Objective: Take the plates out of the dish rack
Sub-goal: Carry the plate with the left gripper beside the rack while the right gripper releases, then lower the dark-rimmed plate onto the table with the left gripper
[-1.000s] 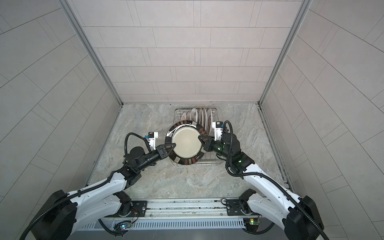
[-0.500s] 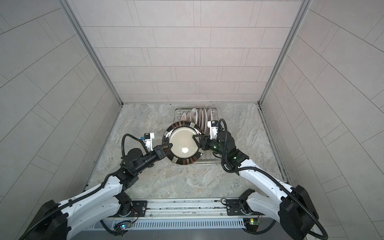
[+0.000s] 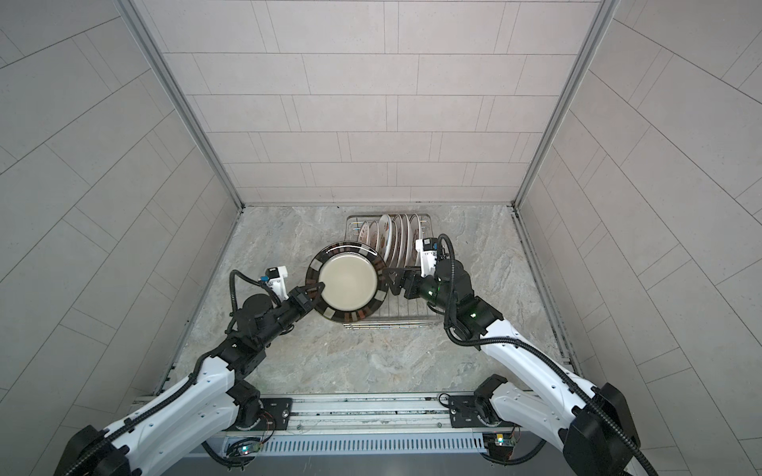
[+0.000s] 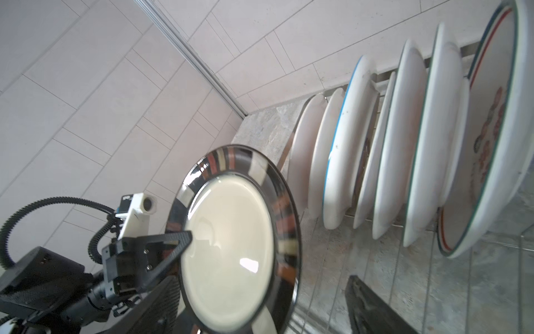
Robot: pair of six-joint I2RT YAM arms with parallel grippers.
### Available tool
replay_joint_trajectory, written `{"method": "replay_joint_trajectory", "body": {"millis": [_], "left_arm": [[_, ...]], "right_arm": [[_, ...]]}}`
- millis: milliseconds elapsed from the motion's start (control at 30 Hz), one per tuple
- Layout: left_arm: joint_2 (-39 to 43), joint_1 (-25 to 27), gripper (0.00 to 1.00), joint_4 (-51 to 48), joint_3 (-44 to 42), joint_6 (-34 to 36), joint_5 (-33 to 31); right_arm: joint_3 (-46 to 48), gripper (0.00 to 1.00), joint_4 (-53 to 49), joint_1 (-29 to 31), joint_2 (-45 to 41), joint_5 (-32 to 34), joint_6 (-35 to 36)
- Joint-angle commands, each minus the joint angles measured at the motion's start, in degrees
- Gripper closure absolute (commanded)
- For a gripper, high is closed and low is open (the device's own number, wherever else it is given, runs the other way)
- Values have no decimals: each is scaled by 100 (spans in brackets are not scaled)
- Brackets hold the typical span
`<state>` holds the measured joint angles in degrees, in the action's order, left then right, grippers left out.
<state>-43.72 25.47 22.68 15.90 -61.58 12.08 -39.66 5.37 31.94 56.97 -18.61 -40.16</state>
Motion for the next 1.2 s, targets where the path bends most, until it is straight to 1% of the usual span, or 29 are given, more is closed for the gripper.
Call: {"method": "replay_joint_trajectory", "body": {"millis": [0,33,67,200,267,433,533,600,700,867,900,967,1067,1167], "left_arm": [[493,-312,100,918,124,-516,-47],[584,-420,100,840,1,-559,-104],[670,-542,100,736,-17,-593,-139],[884,-1017,100,534,-41,-770,-166],[981,-1230,100,431,-69,-835,-238],[1004,-1474,100,226,-137,-854,-721],[848,-1527,100,383,-206,-832,-1019],[700,-1592,100,399,-211,-831,-1194],[408,-1710,100,682,-270,-881,-1275],[-38,-1791,100,848,-186,-803,-1488],[-283,-1821,100,948,-198,-816,-1516],[-491,-1817,100,1137,-215,-791,-1572],[-740,-1826,100,1031,-131,-636,-1801],[-1077,-1872,100,1271,-164,-652,-1827]], "right_arm": [[-299,9,-509,147,-156,414,381],[-326,9,-573,208,-166,522,457],[-361,1,-637,251,-158,594,507],[-480,0,-819,409,-120,726,694],[-556,0,-892,563,-119,918,976],[-808,0,-1051,862,-38,1453,1441],[-834,0,-984,994,47,1664,1642],[-834,1,-851,1048,125,1668,1719],[-860,1,-601,1118,285,1634,1826],[-1202,1,-721,1284,741,1563,1979],[-1275,1,-746,1316,836,1562,2009],[-1395,1,-780,1356,992,1562,2055],[-1539,1,-800,1380,1220,1580,2056],[-1687,1,-857,1411,1439,1580,2063]]}}
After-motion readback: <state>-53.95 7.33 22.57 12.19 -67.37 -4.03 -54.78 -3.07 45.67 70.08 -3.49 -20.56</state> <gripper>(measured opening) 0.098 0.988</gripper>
